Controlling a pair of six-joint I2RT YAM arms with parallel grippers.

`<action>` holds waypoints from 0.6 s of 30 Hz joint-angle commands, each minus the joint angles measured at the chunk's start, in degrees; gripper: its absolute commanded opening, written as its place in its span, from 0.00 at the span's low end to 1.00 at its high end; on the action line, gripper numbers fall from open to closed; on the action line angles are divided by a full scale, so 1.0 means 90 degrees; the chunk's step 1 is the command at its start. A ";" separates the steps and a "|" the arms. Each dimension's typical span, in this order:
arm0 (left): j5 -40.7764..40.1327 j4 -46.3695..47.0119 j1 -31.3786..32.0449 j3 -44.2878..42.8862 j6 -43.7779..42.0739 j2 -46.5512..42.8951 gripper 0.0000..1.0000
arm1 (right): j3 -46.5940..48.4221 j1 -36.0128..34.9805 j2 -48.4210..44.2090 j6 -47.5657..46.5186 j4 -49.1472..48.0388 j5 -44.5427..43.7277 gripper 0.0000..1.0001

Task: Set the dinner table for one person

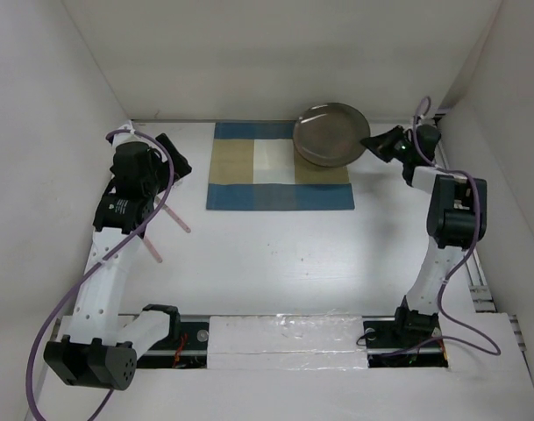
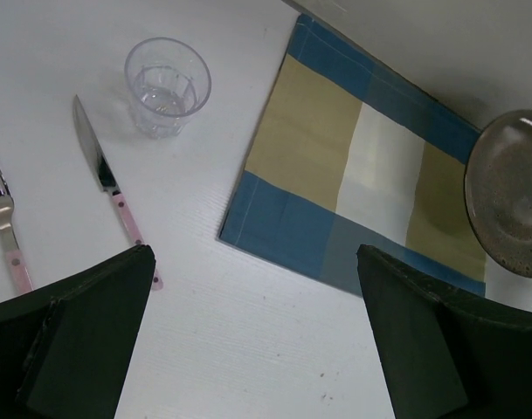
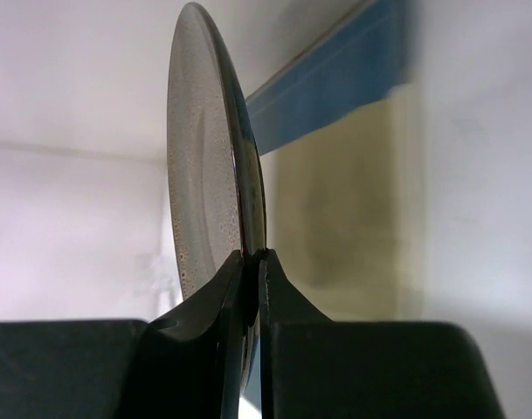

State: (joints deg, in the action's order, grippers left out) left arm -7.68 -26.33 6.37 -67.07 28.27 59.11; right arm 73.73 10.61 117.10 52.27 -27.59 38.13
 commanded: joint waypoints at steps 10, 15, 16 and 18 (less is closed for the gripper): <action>0.0053 0.0191 0.0005 0.0030 -0.0094 -0.0054 0.99 | 0.1553 -0.1745 0.0875 0.1496 -0.2110 0.0549 0.00; 0.0053 0.0191 0.0005 0.0030 -0.0094 -0.0054 0.99 | 0.1837 -0.2048 0.1324 0.1643 -0.2276 0.0549 0.00; 0.0053 0.0191 0.0005 0.0030 -0.0094 -0.0054 0.99 | 0.1895 -0.2048 0.1412 0.1643 -0.2276 0.0549 0.00; 0.0053 0.0191 0.0005 0.0088 -0.0094 -0.0054 0.99 | 0.1973 -0.2048 0.1490 0.1576 -0.2198 0.0549 0.00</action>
State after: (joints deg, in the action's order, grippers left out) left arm -7.53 -26.33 6.37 -67.07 28.29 59.51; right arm 85.36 -8.40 132.99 61.49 -34.57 40.91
